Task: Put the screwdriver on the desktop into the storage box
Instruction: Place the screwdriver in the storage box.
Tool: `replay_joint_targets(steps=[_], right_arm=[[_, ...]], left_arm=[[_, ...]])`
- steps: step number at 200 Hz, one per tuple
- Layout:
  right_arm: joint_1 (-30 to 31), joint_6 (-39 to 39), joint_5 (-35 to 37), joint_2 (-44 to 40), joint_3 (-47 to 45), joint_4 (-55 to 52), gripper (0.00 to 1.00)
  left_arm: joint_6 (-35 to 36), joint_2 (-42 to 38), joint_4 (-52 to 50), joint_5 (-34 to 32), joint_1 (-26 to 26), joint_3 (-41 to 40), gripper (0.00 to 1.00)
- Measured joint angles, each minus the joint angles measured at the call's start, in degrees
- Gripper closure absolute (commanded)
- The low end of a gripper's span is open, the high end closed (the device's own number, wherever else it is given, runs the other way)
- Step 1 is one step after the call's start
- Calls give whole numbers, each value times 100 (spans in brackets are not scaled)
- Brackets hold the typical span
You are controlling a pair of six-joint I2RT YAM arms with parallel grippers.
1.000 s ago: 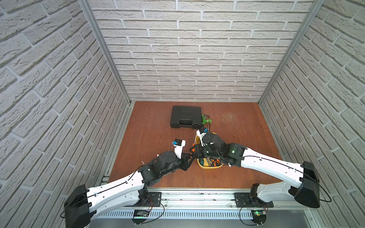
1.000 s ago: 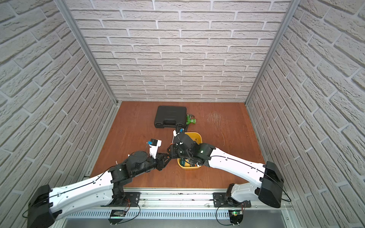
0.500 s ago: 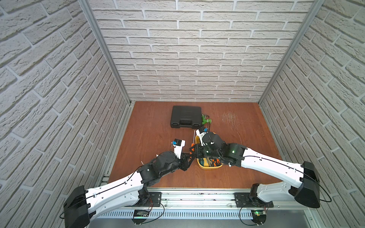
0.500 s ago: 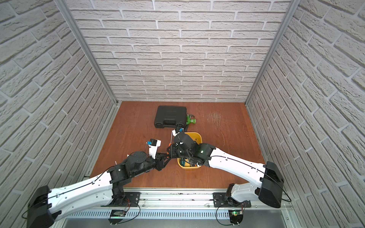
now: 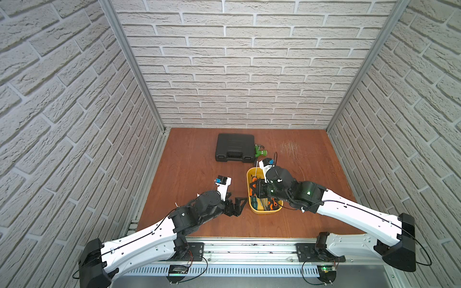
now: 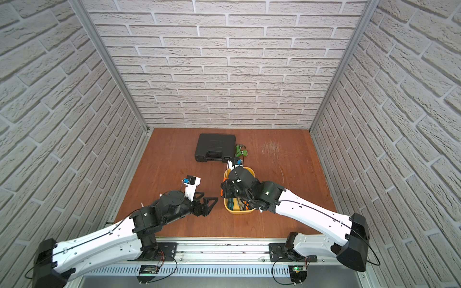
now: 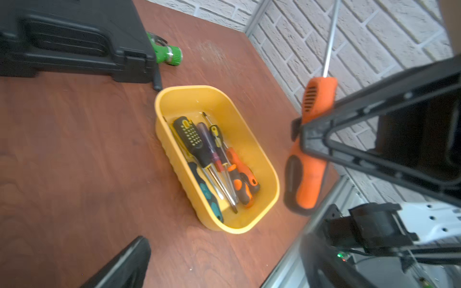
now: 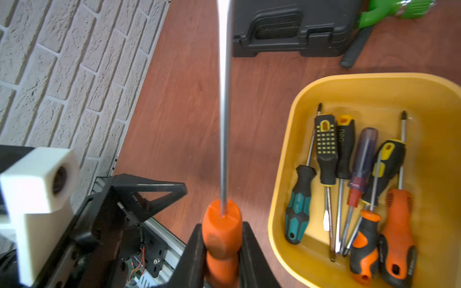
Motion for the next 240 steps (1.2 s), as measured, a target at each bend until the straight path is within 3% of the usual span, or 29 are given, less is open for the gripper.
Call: replay_joint_targets(steps=[29, 65, 118, 173, 240], right_arm=[[-219, -28, 81, -122, -85, -326, 97], [-420, -118, 92, -22, -17, -728, 97], [-494, -245, 107, 286, 125, -1207, 97], [-575, -319, 111, 385, 446, -1432, 97], [-767, -417, 111, 721, 743, -1639, 97]], left_arm=[[-2, -140, -772, -1139, -2, 317, 2], [-50, -461, -1318, -1888, 90, 339, 2], [-68, -393, -1615, -2199, 188, 339, 2], [-59, 452, -1891, -2354, 186, 503, 2], [-210, -291, -2544, -2730, 404, 691, 2]])
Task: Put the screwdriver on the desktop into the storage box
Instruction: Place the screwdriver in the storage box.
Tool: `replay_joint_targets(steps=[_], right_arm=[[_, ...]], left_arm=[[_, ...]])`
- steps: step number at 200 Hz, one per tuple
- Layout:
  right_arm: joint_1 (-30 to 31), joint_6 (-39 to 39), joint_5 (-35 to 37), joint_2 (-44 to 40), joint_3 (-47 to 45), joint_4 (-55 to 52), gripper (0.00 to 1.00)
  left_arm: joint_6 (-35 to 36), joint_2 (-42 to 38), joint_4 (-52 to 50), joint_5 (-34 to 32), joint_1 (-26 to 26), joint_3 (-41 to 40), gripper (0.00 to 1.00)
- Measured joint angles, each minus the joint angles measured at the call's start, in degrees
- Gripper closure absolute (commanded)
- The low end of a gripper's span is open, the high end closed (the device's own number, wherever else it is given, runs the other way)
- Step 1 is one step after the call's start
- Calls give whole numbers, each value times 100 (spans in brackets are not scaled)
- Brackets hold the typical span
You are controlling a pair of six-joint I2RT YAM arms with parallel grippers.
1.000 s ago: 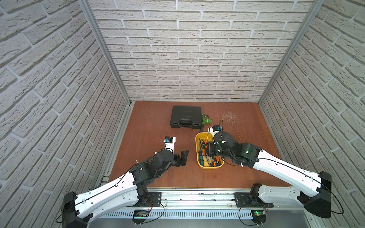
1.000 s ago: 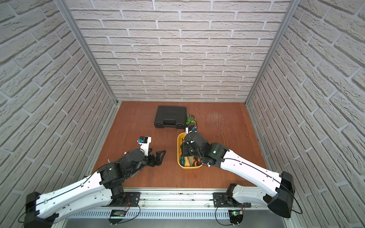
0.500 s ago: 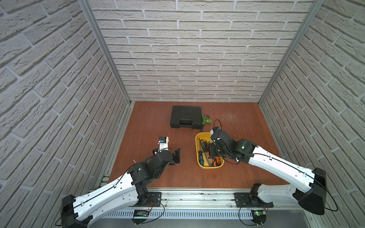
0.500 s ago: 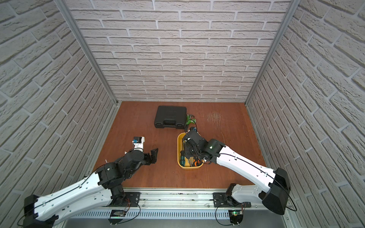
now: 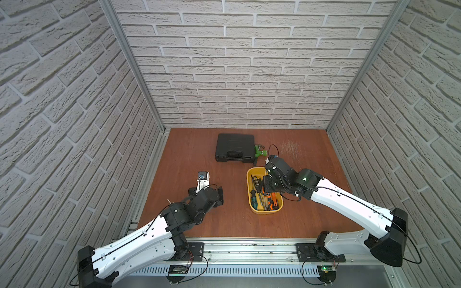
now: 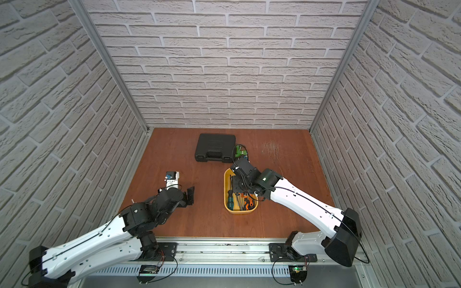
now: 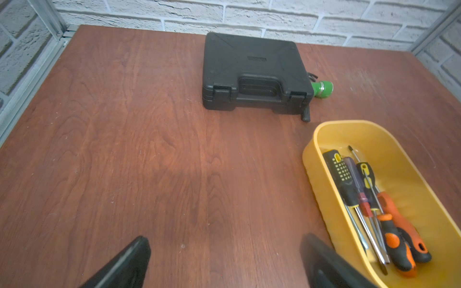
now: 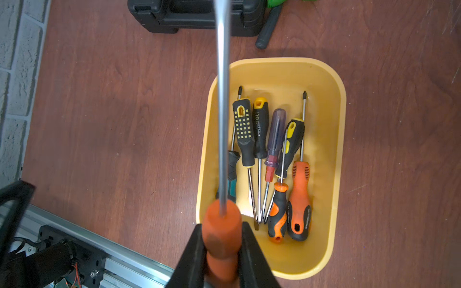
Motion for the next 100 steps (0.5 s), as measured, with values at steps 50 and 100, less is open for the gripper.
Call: replay_joint_targets(steps=[50, 100], right_arm=[[-48, -39, -4, 114, 46, -122, 97], [-140, -151, -17, 308, 181, -249, 97]], left_arm=[[-282, -966, -186, 52, 531, -260, 2], [-337, -1154, -315, 262, 745, -378, 2]])
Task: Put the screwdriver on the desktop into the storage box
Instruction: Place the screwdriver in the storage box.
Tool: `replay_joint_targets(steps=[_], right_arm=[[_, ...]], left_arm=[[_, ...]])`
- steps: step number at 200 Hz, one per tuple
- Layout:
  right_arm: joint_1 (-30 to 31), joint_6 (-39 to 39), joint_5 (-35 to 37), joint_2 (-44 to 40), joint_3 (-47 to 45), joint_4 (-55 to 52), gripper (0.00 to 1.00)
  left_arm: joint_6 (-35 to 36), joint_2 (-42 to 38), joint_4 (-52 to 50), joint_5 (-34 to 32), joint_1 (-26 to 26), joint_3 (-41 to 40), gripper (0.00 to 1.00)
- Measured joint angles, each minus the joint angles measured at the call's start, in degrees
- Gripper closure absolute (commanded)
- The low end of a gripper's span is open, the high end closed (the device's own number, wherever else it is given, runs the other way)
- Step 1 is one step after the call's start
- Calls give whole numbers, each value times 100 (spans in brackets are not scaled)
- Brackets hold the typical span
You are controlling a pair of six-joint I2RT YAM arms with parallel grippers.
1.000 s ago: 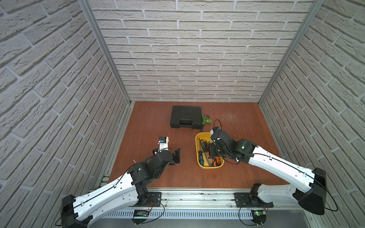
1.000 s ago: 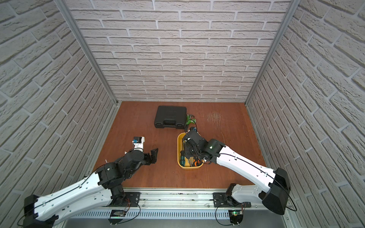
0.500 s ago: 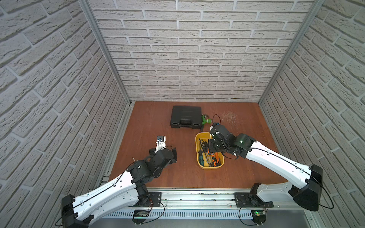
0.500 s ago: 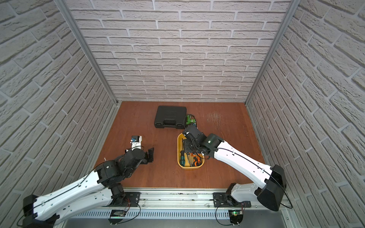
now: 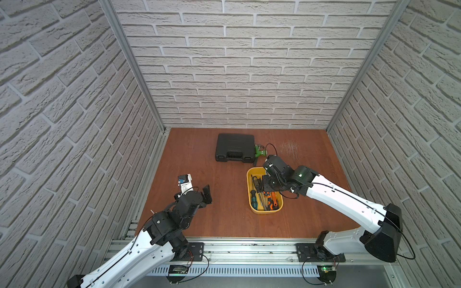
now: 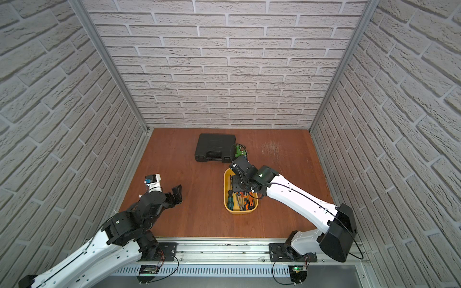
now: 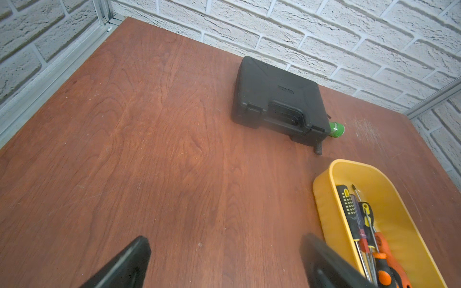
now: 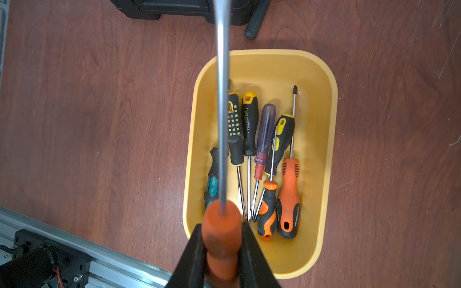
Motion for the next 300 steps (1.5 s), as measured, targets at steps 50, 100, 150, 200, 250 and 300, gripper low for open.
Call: replay_joint_targets(steps=[50, 100, 150, 200, 250, 300], right_arm=[[-61, -109, -125, 317, 201, -240, 97], [-68, -254, -339, 634, 516, -435, 97], [-68, -284, -551, 933, 466, -319, 97], [-68, -343, -629, 1759, 450, -188, 98], [-68, -385, -704, 2024, 350, 63, 98], [-66, -382, -763, 2076, 22, 256, 97]], left_arm=[[70, 579, 26, 205, 28, 0, 3], [144, 828, 245, 396, 28, 0, 5], [140, 890, 420, 514, 74, -17, 5], [109, 979, 592, 595, 111, -140, 5], [42, 975, 702, 671, 229, -313, 4], [37, 1257, 896, 879, 413, -345, 5]])
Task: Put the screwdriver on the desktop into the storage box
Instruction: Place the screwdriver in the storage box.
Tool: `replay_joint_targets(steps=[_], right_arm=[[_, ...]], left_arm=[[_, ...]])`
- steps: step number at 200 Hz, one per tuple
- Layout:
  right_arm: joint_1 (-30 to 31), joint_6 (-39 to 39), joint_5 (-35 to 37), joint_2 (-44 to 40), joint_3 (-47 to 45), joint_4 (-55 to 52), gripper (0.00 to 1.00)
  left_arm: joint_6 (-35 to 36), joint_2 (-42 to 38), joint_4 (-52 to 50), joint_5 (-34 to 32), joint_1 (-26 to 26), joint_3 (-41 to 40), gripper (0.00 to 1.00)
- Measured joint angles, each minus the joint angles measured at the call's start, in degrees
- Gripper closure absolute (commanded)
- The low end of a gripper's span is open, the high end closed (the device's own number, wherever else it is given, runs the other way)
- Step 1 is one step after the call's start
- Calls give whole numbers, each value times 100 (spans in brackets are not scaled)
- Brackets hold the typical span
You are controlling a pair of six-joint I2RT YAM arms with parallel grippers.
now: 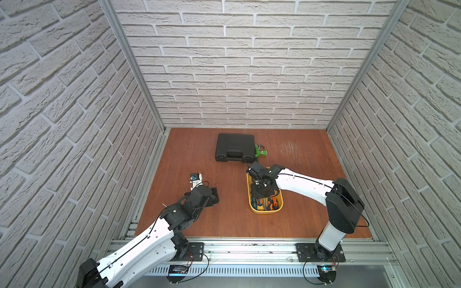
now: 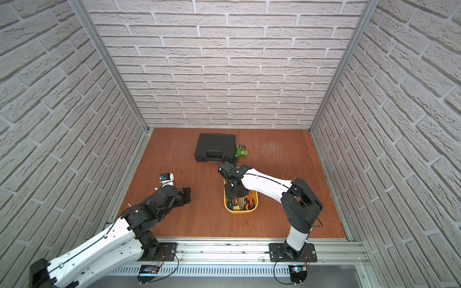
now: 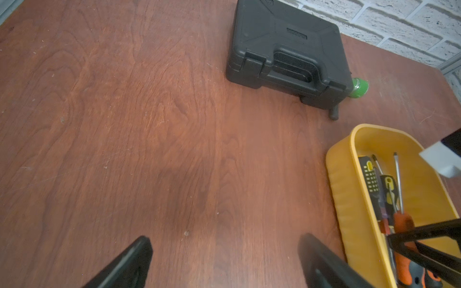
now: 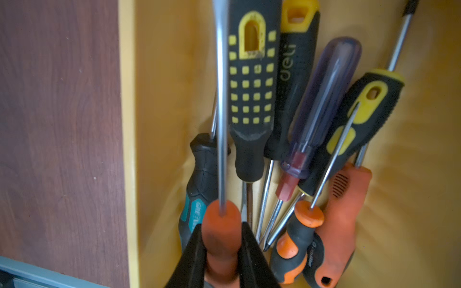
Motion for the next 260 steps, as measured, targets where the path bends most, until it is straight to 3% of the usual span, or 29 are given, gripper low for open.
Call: replay_joint_targets(steps=[113, 260], right_arm=[[26, -4, 15, 96, 0, 35, 98], [57, -2, -20, 166, 0, 166, 98]], left_arm=[[-33, 651, 391, 350, 50, -35, 5], [-28, 660, 382, 374, 61, 2, 5]])
